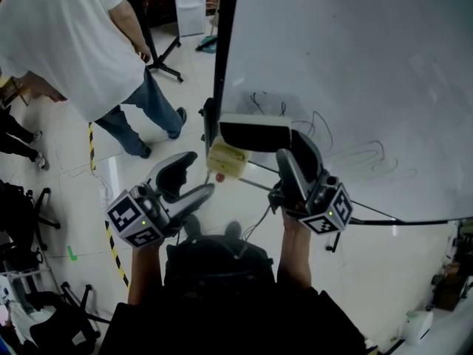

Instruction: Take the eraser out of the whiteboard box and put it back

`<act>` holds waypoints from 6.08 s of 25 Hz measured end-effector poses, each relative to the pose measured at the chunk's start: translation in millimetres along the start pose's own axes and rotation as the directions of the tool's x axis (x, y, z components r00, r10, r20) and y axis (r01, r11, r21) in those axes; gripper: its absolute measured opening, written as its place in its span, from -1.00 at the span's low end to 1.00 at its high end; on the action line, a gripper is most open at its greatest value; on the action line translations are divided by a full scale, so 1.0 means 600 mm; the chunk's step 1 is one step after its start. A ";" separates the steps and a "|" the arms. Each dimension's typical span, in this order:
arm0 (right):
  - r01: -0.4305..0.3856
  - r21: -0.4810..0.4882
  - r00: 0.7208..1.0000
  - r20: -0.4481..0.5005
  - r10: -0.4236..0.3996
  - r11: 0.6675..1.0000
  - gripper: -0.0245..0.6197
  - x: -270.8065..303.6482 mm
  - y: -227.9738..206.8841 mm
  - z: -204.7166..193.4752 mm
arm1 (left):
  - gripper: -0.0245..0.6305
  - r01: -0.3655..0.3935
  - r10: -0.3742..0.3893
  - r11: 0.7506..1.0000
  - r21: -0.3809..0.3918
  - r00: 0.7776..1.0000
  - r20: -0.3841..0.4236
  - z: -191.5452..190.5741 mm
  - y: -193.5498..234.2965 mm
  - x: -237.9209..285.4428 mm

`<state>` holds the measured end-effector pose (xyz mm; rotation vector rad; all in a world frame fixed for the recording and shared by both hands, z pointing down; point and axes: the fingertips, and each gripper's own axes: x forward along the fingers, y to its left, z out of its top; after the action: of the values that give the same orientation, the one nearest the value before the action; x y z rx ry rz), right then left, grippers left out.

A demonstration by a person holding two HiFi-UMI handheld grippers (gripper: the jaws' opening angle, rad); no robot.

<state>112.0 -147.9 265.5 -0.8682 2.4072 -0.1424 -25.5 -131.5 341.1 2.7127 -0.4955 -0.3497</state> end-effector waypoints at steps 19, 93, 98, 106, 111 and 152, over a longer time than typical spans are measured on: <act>-0.009 -0.001 1.000 0.014 0.009 1.000 -0.45 0.000 0.002 0.008 | -0.03 0.011 -0.012 1.000 0.028 0.999 0.051 0.021 -0.008 0.001; -0.010 -0.242 0.783 -0.606 -0.143 0.970 -0.45 -0.057 -0.086 -0.298 | -0.03 -0.067 0.067 0.998 -0.017 0.998 0.005 -0.023 0.025 -0.035; -0.014 -0.263 0.756 -0.635 -0.162 0.965 -0.45 -0.067 -0.095 -0.326 | -0.03 -0.068 0.068 0.998 -0.017 0.998 0.008 -0.025 0.024 -0.037; -0.032 -0.278 0.726 -0.666 -0.169 0.960 -0.45 -0.079 -0.099 -0.359 | -0.03 -0.075 0.075 0.997 -0.020 0.997 0.008 -0.026 0.024 -0.042; -0.051 -0.297 0.700 -0.691 -0.177 0.954 -0.45 -0.082 -0.101 -0.377 | -0.03 -0.077 0.078 0.997 -0.020 0.997 0.005 -0.025 0.024 -0.044; -0.133 -0.367 0.636 -0.744 -0.205 0.921 -0.33 -0.125 -0.124 -0.477 | -0.03 -0.081 0.080 0.996 -0.025 0.997 -0.015 -0.034 0.021 -0.030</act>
<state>43.5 -185.8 560.2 -1.2231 3.3199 -0.0460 -39.2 -129.7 367.6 2.6599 -0.5904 -0.3133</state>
